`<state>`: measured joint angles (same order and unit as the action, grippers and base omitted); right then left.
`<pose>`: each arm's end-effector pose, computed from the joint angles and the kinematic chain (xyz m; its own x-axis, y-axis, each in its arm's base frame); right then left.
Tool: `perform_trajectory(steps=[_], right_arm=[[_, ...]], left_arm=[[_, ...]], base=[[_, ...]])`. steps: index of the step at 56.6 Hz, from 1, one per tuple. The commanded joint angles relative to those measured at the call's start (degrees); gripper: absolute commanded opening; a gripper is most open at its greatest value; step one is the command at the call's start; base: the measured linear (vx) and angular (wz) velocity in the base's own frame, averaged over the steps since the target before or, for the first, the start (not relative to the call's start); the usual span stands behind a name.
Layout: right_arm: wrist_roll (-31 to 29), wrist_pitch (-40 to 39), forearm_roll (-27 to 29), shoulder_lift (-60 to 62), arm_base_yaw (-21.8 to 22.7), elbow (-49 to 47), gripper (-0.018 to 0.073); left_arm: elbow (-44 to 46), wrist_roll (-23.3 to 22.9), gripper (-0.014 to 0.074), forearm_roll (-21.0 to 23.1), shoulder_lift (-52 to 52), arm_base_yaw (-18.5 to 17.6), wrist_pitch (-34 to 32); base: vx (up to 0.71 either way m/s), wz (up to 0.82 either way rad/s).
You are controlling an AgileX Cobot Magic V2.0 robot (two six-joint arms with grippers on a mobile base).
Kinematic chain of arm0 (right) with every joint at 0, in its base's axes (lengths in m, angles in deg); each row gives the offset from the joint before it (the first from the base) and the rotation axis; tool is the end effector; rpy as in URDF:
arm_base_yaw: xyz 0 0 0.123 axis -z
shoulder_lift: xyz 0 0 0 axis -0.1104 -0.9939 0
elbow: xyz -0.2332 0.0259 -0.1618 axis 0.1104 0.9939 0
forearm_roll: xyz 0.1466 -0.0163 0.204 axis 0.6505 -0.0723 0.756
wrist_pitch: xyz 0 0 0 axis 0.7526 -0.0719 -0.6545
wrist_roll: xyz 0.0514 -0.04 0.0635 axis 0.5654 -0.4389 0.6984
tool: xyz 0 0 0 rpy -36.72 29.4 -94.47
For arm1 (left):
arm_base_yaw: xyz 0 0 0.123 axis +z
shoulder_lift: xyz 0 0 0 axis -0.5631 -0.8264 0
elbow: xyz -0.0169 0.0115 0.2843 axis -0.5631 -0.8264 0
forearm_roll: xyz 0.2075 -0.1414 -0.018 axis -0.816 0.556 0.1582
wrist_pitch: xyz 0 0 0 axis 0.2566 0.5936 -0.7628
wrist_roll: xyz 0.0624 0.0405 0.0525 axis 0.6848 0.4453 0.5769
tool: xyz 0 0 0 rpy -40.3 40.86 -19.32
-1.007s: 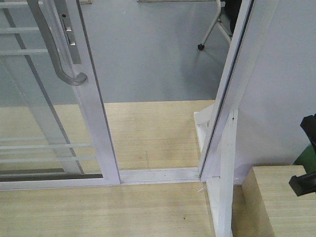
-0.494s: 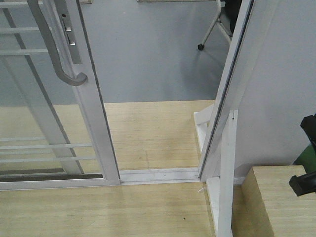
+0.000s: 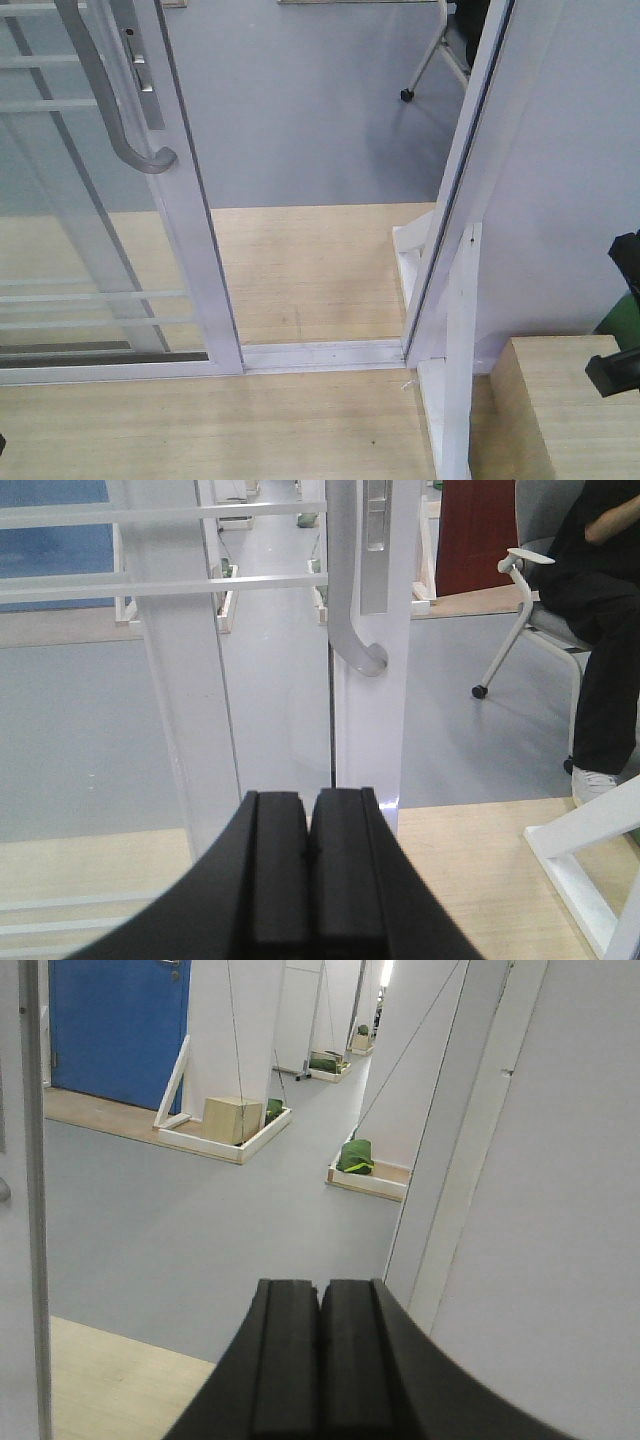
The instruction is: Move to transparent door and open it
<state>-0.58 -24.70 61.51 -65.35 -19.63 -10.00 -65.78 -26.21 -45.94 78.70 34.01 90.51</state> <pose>0.0944 0.0243 0.2573 -0.0246 -0.1656 -0.9859 -0.2586 0.9537 -0.1537 0.0558 -0.0020 0.1824 -0.1620 0.0273 -0.9864 0.0271 0.9994 0.0232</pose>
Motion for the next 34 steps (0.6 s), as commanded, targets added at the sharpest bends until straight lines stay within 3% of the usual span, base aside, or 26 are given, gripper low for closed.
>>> perform_trajectory(steps=[1,34], right_arm=[[0.0,-4.3,-0.1,-0.2,0.2,-1.6,-0.0001],[0.0,-3.4,-0.1,-0.2,0.2,-1.6,-0.0001]], left_arm=[[-0.6,-0.6,0.0000,0.2,0.8,-0.4,-4.4],[-0.6,-0.6,0.0000,0.2,0.8,-0.4,-4.4]], base=[[0.00,0.00],[0.00,0.00]])
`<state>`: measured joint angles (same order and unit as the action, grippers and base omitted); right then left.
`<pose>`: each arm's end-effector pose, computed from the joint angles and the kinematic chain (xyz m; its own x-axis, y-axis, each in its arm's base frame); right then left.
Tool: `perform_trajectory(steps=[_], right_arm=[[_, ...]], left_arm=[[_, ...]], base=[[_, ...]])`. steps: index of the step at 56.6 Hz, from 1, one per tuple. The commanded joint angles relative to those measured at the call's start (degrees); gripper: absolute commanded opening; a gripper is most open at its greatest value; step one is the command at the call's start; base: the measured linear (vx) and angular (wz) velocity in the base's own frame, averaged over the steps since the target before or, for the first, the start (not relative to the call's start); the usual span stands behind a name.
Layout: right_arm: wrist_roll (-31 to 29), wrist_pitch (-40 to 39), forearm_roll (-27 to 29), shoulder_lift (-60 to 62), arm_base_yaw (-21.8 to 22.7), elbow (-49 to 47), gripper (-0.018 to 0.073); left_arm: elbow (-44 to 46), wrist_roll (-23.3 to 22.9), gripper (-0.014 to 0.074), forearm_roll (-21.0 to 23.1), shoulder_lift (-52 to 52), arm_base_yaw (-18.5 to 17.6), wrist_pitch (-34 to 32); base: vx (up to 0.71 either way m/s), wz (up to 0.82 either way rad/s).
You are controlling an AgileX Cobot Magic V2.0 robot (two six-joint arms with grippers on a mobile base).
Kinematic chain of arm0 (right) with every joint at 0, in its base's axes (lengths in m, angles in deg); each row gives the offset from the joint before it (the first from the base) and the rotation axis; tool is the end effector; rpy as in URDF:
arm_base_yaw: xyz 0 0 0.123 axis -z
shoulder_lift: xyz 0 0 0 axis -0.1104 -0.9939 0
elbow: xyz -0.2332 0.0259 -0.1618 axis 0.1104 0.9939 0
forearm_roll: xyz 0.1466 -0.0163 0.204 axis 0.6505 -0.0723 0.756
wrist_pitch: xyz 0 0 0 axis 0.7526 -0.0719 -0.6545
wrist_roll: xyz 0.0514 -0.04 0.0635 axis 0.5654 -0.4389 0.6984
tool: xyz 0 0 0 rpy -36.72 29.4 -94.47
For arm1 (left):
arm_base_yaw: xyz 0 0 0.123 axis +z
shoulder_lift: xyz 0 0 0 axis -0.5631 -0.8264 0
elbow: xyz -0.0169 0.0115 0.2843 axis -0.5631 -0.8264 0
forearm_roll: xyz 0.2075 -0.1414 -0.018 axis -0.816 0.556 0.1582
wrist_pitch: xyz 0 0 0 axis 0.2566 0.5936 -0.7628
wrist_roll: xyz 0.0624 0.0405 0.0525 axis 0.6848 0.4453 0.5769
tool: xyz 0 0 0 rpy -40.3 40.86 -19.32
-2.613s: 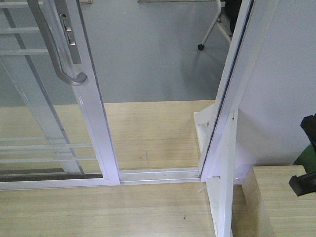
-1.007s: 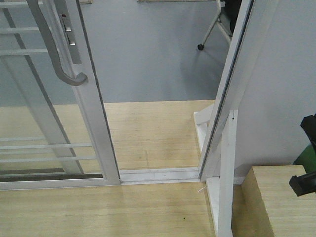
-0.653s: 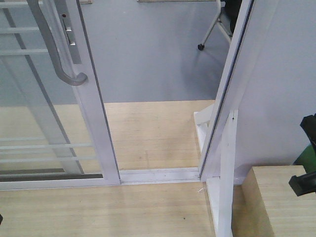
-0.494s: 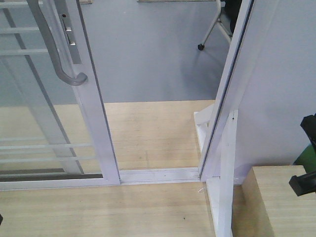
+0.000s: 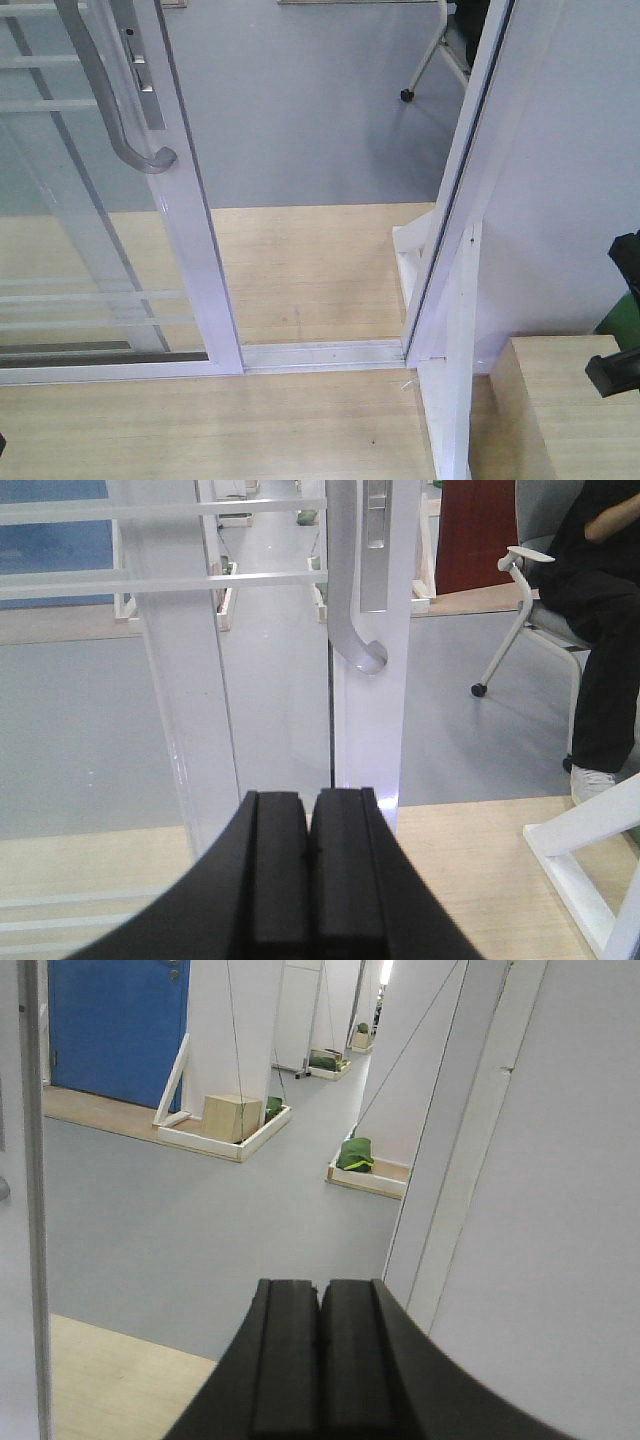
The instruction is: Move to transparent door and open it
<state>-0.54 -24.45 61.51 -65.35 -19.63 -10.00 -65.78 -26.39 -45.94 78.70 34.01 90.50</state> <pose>0.0945 0.0242 0.2570 -0.0288 -0.1659 -0.9857 -0.2572 0.9541 -0.1531 0.0558 -0.0020 0.1824 -0.1619 0.0242 -0.9865 0.0266 0.9994 0.0201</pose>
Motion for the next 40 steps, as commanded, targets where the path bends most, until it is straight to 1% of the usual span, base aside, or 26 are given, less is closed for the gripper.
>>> perform_trajectory(steps=[1,18,22,28,31,34,40], right_arm=[[-0.1,-3.6,-0.1,-0.2,0.2,-1.6,-0.0001],[-0.4,-3.5,0.2,-0.2,0.2,-1.6,-0.0001],[-2.5,-3.8,3.2,-0.1,0.2,-1.6,-0.0001],[-9.6,-3.7,10.8,1.0,0.2,-0.2,-0.0001],[-12.4,-4.9,13.5,2.6,0.2,2.0,-0.0001],[-13.7,-6.8,15.1,4.7,0.2,5.0,-0.0001],[-13.6,-8.7,16.5,11.4,0.2,11.7,-0.0001]], left_arm=[[-0.6,-0.4,0.0000,0.2,0.8,-0.4,-4.4],[-0.6,-0.4,0.0000,0.2,0.8,-0.4,-4.4],[-0.6,-0.4,0.0000,0.2,0.8,-0.4,-4.4],[-0.6,-0.4,0.0000,0.2,0.8,-0.4,-4.4],[-0.6,-0.4,0.0000,0.2,0.8,-0.4,-4.4],[-0.6,-0.4,0.0000,0.2,0.8,-0.4,-4.4],[-0.6,-0.4,0.0000,0.2,0.8,-0.4,-4.4]], base=[[0.00,0.00],[0.00,0.00],[0.00,0.00],[0.00,0.00],[0.00,0.00],[0.00,0.00],[0.00,0.00]])
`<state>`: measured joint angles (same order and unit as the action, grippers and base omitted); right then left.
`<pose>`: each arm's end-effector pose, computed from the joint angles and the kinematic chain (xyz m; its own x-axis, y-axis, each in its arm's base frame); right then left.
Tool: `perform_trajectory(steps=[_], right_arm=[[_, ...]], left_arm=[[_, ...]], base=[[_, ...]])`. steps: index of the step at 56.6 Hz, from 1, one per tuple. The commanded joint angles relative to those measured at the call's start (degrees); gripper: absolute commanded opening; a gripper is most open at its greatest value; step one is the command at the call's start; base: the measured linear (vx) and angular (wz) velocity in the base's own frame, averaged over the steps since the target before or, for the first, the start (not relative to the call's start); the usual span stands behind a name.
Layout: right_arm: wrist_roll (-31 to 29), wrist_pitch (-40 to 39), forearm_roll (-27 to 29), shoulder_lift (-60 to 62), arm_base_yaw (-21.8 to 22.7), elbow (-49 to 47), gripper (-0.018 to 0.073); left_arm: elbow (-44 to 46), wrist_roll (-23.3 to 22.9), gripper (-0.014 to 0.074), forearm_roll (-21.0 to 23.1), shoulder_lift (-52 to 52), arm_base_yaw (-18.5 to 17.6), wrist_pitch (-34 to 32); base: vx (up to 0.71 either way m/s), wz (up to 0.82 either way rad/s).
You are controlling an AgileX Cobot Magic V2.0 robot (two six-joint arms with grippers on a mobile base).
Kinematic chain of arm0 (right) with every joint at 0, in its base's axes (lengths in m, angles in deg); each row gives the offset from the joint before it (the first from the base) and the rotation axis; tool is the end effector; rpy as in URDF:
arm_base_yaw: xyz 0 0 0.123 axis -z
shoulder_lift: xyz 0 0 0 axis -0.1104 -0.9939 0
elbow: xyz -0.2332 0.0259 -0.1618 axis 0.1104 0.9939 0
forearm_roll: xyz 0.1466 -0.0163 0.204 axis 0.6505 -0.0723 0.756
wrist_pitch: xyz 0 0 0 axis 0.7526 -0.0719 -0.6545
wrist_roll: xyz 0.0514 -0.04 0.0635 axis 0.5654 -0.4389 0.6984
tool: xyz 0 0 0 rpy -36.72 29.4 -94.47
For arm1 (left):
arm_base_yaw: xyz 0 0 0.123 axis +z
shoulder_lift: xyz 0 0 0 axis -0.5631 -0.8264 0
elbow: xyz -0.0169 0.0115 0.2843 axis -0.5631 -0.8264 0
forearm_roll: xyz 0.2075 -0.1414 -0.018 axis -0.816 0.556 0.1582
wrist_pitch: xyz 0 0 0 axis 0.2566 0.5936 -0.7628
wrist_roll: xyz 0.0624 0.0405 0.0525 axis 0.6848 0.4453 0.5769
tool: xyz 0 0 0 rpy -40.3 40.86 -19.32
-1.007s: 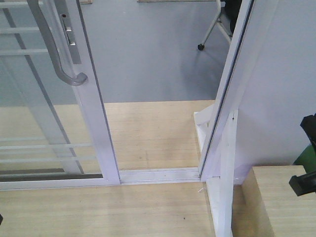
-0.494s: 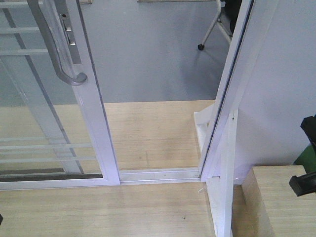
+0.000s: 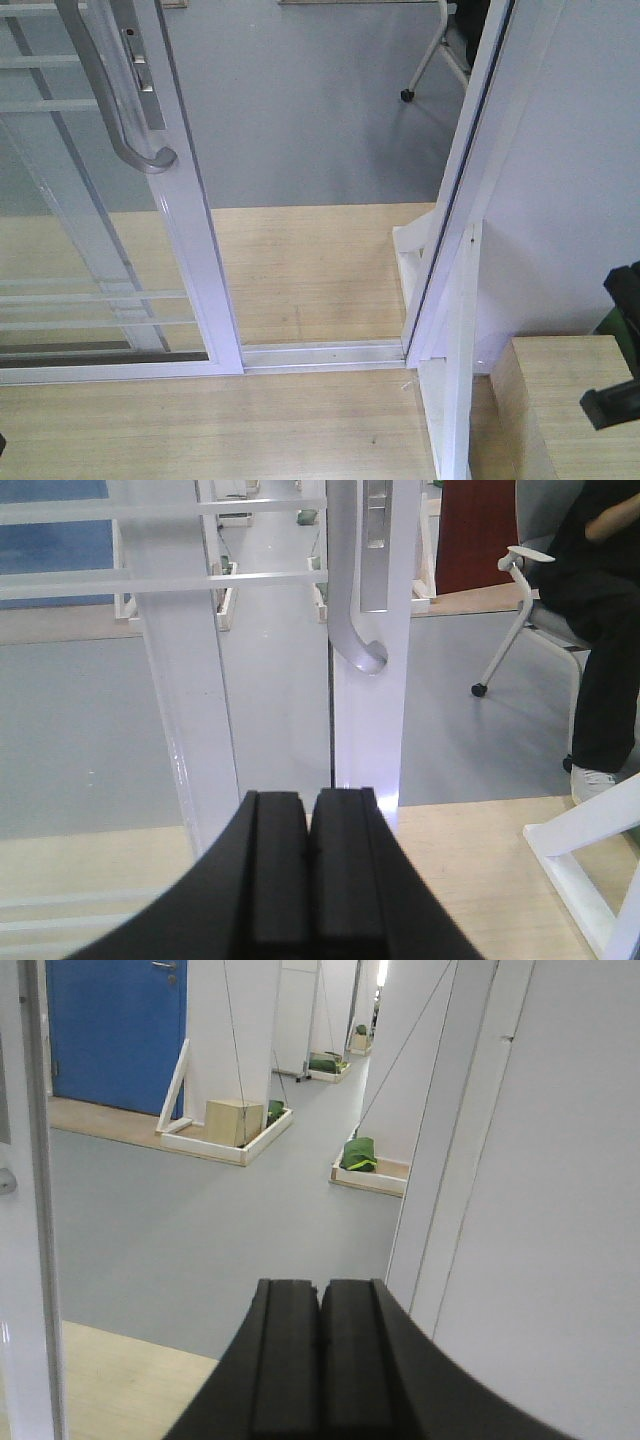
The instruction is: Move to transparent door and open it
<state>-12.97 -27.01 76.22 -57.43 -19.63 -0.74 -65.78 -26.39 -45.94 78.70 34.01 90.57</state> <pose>0.0771 0.0200 0.2181 -0.0159 -0.1219 -0.9924 -0.2528 0.9608 -0.1140 0.0558 -0.0020 0.1823 -0.1631 0.0242 -0.9863 0.0267 0.9994 0.0201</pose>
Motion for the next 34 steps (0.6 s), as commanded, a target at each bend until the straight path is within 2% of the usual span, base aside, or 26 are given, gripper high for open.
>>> perform_trajectory(steps=[1,3,5,10,15,34], right_arm=[[-1.1,-6.1,2.4,5.1,0.2,3.3,-0.0001],[-1.1,-5.7,3.8,7.9,0.2,4.8,-0.0001],[-1.2,0.1,5.8,11.3,0.2,4.3,-0.0001],[-3.7,4.3,8.1,17.0,0.2,4.4,-0.0001],[-5.4,3.9,8.8,16.1,0.2,4.4,-0.0001],[-5.4,4.0,8.8,15.9,0.2,4.4,-0.0001]], left_arm=[[-0.6,-0.4,0.0000,0.2,0.8,-0.4,-4.4],[-0.6,-0.4,0.0000,0.2,0.8,-0.4,-4.4],[-0.6,-0.4,0.0000,0.2,0.8,-0.4,-4.4],[-0.6,-0.4,0.0000,0.2,0.8,-0.4,-4.4],[-0.6,-0.4,0.0000,0.2,0.9,-0.4,-4.4],[-0.6,-0.4,0.0000,0.2,0.9,-0.4,-4.4]], base=[[0.00,0.00],[0.00,0.00],[0.00,0.00],[0.00,0.00],[0.00,0.00],[0.00,0.00]])
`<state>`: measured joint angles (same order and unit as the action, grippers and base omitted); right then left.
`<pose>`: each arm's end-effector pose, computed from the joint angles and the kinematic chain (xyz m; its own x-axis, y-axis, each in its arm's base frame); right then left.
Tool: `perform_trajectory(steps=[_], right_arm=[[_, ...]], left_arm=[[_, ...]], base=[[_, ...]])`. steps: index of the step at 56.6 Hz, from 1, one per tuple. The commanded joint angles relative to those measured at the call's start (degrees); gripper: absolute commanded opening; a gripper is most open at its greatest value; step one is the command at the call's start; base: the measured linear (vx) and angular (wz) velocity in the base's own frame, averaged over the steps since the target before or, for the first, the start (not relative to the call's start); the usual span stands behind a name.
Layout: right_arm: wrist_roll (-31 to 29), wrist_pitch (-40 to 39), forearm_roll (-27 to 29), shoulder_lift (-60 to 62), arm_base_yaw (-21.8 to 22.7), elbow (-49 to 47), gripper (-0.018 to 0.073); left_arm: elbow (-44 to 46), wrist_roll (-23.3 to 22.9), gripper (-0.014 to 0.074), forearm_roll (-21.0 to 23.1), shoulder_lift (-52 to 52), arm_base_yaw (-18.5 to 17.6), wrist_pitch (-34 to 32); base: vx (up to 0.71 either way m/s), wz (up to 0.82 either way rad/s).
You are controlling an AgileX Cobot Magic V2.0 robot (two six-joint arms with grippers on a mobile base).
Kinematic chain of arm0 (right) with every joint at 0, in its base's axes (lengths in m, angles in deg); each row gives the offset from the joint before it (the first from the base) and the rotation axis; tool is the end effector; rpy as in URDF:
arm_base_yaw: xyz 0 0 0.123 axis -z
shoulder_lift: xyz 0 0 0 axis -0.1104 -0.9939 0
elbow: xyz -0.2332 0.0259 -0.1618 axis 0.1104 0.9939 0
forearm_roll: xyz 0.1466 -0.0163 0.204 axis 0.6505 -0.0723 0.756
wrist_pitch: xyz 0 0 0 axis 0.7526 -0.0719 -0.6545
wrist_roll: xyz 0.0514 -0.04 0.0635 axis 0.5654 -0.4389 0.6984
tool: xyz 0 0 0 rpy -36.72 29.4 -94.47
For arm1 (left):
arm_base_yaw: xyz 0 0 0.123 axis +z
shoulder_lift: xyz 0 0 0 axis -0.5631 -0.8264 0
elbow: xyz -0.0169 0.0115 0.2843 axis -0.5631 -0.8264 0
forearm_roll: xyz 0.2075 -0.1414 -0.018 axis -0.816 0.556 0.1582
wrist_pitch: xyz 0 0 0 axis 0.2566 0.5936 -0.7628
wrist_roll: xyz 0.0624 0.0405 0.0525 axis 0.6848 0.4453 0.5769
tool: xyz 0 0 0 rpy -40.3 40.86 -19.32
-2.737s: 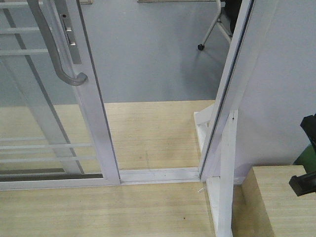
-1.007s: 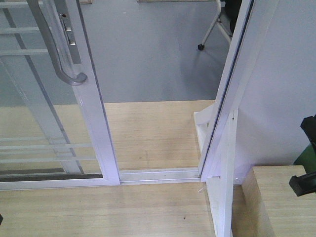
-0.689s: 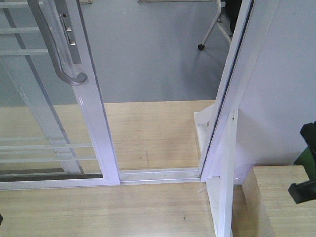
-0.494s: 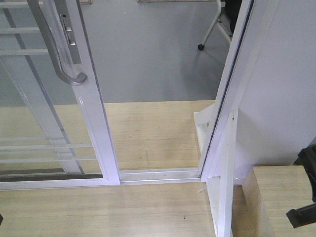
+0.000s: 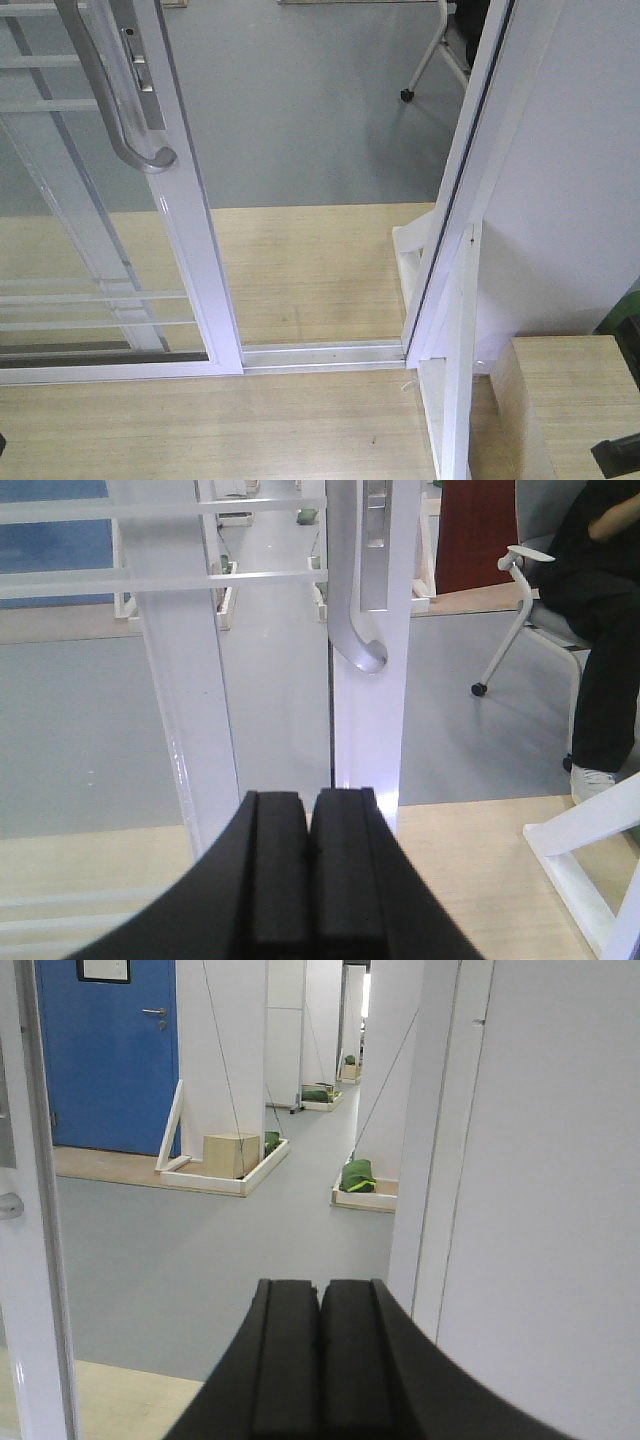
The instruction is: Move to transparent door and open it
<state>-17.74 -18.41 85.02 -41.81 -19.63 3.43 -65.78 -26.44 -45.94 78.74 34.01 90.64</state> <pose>0.0555 0.0126 0.1982 0.0162 -0.0431 -0.9989 -0.2249 0.9733 -0.0456 0.0557 -0.0020 0.1822 -0.1636 0.0234 -0.9862 0.0266 0.9995 0.0193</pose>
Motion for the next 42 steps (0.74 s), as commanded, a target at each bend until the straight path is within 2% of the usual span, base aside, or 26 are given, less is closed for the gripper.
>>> perform_trajectory(steps=[1,42], right_arm=[[-0.6,-4.6,0.0,0.3,0.2,0.2,-0.0001],[-0.6,-4.6,0.0,0.3,0.2,0.2,-0.0001]], left_arm=[[-0.6,-0.3,0.0000,0.2,0.8,-0.4,-4.5],[-0.6,-0.3,0.0000,0.2,0.8,-0.4,-4.5]], base=[[0.00,0.00],[0.00,0.00]])
